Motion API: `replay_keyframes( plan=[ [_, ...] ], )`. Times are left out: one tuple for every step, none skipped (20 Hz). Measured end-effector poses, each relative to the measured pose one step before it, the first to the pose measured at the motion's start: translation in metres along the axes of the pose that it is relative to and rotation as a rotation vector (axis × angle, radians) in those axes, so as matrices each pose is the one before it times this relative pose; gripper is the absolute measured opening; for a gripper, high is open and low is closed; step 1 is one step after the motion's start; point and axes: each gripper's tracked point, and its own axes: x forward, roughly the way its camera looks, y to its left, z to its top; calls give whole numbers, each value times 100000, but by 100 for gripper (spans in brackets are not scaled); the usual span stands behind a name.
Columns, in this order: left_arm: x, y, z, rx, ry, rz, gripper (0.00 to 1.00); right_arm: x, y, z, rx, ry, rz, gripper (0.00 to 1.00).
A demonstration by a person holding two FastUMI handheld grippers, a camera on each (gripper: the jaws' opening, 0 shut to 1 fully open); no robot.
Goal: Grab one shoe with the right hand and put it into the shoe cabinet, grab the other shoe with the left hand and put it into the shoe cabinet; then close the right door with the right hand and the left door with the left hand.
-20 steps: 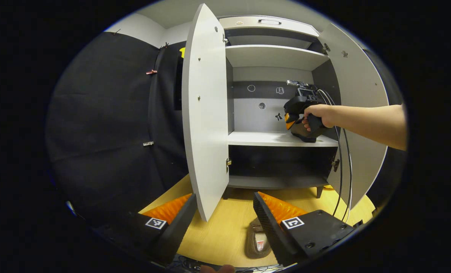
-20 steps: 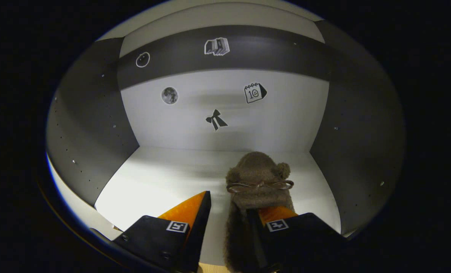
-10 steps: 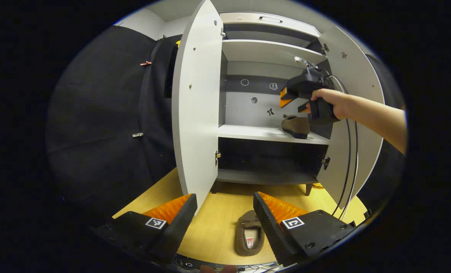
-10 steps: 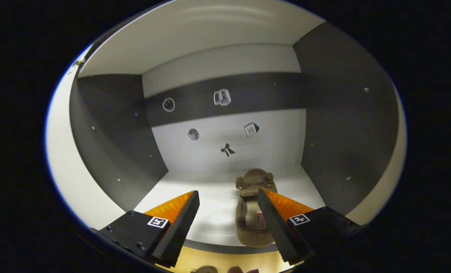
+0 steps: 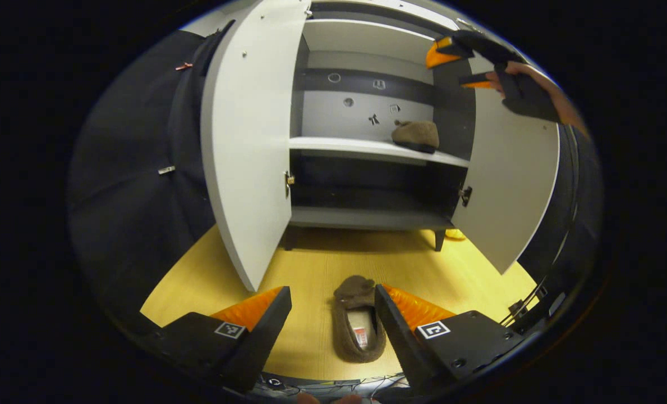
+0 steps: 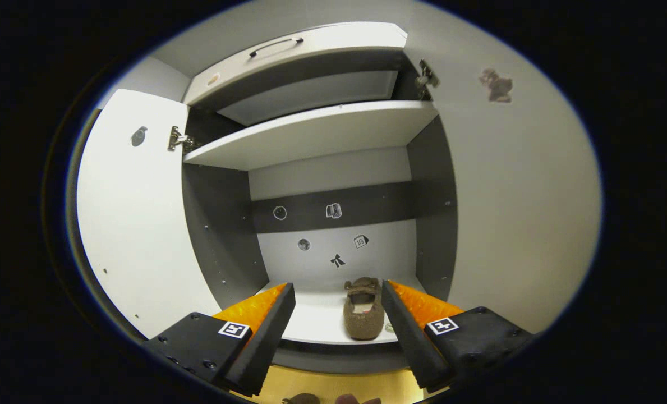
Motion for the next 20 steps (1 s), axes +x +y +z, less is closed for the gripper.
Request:
replay_keyframes(
  plan=[
    [982, 63, -927, 1361, 2461, -487, 95, -1556, -128, 291, 193, -1158, 268, 99],
    [761, -71, -933, 1031, 2172, -887, 95, -1532, -101, 222, 586, -1147, 479, 100],
    [1071, -140, -938, 684, 1799, -954, 95, -1429, -357, 234, -286, -869, -202, 98],
    [1142, -133, -844, 436, 2092, -1150, 95, -1666, -518, 405, -373, -1005, -562, 100],
    [1085, 6, -759, -24, 1727, -700, 95, -1486, -388, 223, -12, -672, -650, 100],
    [1127, -19, -772, -149, 1854, -378, 95, -1466, -336, -1, 452, -237, -769, 99],
    [1105, -23, -830, -57, 1960, -472, 94, -1303, -307, -110, 616, 287, -652, 99],
    [1167, -46, -749, -34, 1720, -583, 94, -1178, -288, -147, 322, 431, -392, 98],
    [1065, -89, -697, -166, 1556, -663, 93, -1095, -424, -35, -64, 262, -700, 98],
    [1110, 47, -451, 85, 626, -122, 91, -912, -455, 25, -583, -84, -567, 99],
    [894, 62, -221, 126, -71, 169, 87, -812, -519, -83, -896, 444, -927, 99],
    [902, 152, 11, -572, -943, 680, 84, -638, -457, -147, -910, 624, -670, 98],
    [818, -5, 182, -1362, -1525, 145, 81, -376, -287, -65, -510, 1255, -120, 98],
    [713, -350, 122, -1583, -1430, -913, 79, -393, -232, -144, -389, 1399, -206, 99],
    [583, -271, 199, -1068, -1964, -778, 73, -320, -234, -85, -539, 829, -114, 98],
    [487, -194, 290, 152, -1862, -425, 70, -209, -254, -55, -907, 291, -320, 99],
    [476, -152, 160, 1074, -1639, -9, 67, -135, -336, -44, -897, 191, -658, 99],
    [434, -202, 53, 1648, -818, -384, 66, -151, -212, -139, -407, 361, -431, 99],
    [428, -165, -21, 1614, -511, -401, 63, -66, -158, -91, 140, 313, -319, 100],
    [398, -90, 9, 1593, 49, 364, 59, -18, -173, -56, 174, -117, -376, 98]
  ],
)
